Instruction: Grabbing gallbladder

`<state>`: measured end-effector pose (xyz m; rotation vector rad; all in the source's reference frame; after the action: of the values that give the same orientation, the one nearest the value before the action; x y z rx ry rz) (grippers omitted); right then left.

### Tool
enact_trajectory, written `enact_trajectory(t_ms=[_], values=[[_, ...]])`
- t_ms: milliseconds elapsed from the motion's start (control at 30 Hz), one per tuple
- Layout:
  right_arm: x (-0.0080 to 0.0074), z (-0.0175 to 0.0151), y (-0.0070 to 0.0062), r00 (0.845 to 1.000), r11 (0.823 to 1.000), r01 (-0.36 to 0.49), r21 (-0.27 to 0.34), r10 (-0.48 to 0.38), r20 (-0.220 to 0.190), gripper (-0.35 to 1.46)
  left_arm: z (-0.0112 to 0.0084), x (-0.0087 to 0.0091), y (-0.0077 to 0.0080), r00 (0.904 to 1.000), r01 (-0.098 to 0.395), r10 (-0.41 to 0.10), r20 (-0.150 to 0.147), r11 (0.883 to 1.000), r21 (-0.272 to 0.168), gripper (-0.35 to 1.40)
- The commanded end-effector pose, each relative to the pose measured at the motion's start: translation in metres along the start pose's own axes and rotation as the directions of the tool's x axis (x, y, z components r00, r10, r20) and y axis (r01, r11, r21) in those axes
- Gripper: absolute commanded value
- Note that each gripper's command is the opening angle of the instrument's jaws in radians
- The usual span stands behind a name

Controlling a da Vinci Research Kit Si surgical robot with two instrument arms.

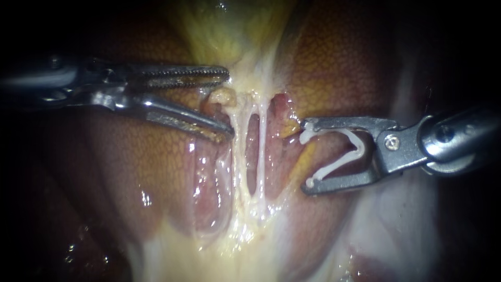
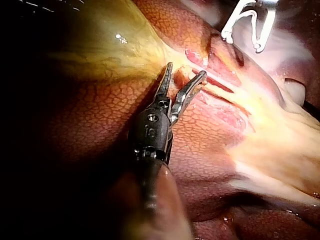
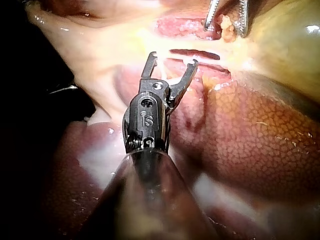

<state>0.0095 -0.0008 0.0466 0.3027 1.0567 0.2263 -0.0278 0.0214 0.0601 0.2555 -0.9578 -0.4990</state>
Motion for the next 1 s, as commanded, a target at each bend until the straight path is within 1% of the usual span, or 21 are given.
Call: enact_trajectory(t_ms=[33,100,200,233,333,400,433,467,533,633,767,900,1000], values=[[0.0000,0.0000,0.0000,1.000,1.000,0.000,0.000,0.000,0.000,0.61,-0.0002,-0.0001,0.0000,0.9999,0.015,-0.015,0.001,1.000,-0.010,0.35],[0.0000,0.0000,0.0000,1.000,1.000,0.000,0.000,0.000,0.000,0.61,-0.0004,-0.0002,0.0000,0.9996,0.029,-0.029,0.001,0.999,-0.021,0.34],[0.0000,0.0000,0.0000,1.000,1.000,0.000,0.000,0.000,0.000,0.61,-0.0007,-0.0004,0.0000,0.9990,0.044,-0.044,0.001,0.999,-0.022,0.17],[0.0000,0.0000,0.0000,1.000,1.000,0.000,0.000,0.000,0.000,0.61,-0.0008,-0.0005,0.0000,0.9987,0.050,-0.050,0.001,0.998,-0.026,0.09],[0.0000,0.0000,0.0000,1.000,1.000,0.000,0.000,0.000,0.000,0.61,-0.0010,-0.0005,-0.0001,0.9980,0.063,-0.063,0.002,0.998,-0.030,-0.03],[0.0000,0.0000,0.0000,1.000,1.000,0.000,0.000,0.000,0.000,0.61,-0.0012,-0.0005,-0.0002,0.9976,0.070,-0.069,0.002,0.997,-0.030,-0.20],[0.0000,0.0000,0.0000,1.000,1.000,0.000,0.000,0.000,0.000,0.61,-0.0012,-0.0005,-0.0002,0.9976,0.069,-0.069,0.002,0.997,-0.030,-0.23],[0.0000,0.0000,0.0000,1.000,1.000,0.000,0.000,0.000,0.000,0.61,-0.0013,-0.0005,-0.0003,0.9972,0.075,-0.075,0.002,0.997,-0.030,-0.35],[0.0000,0.0000,0.0000,1.000,1.000,0.000,0.000,0.000,0.000,0.61,-0.0015,-0.0004,-0.0004,0.9967,0.082,-0.081,0.005,0.996,-0.030,-0.35],[0.0000,0.0000,0.0000,1.000,1.000,0.000,0.000,0.000,0.000,0.61,-0.0017,-0.0005,-0.0006,0.9962,0.088,-0.088,-0.001,0.996,-0.030,-0.35],[0.0000,0.0000,0.0000,1.000,1.000,0.000,0.000,0.000,0.000,0.61,-0.0022,-0.0011,-0.0009,0.9935,0.114,-0.114,-0.004,0.993,-0.030,-0.35],[0.0000,0.0000,0.0000,1.000,1.000,0.001,0.000,-0.001,0.000,0.61,-0.0025,-0.0015,-0.0011,0.9917,0.128,-0.128,-0.004,0.991,-0.030,-0.35],[0.0000,0.0000,0.0000,1.000,1.000,0.000,0.000,0.000,0.000,0.61,-0.0026,-0.0016,-0.0011,0.9917,0.128,-0.128,-0.007,0.991,-0.029,-0.35]])
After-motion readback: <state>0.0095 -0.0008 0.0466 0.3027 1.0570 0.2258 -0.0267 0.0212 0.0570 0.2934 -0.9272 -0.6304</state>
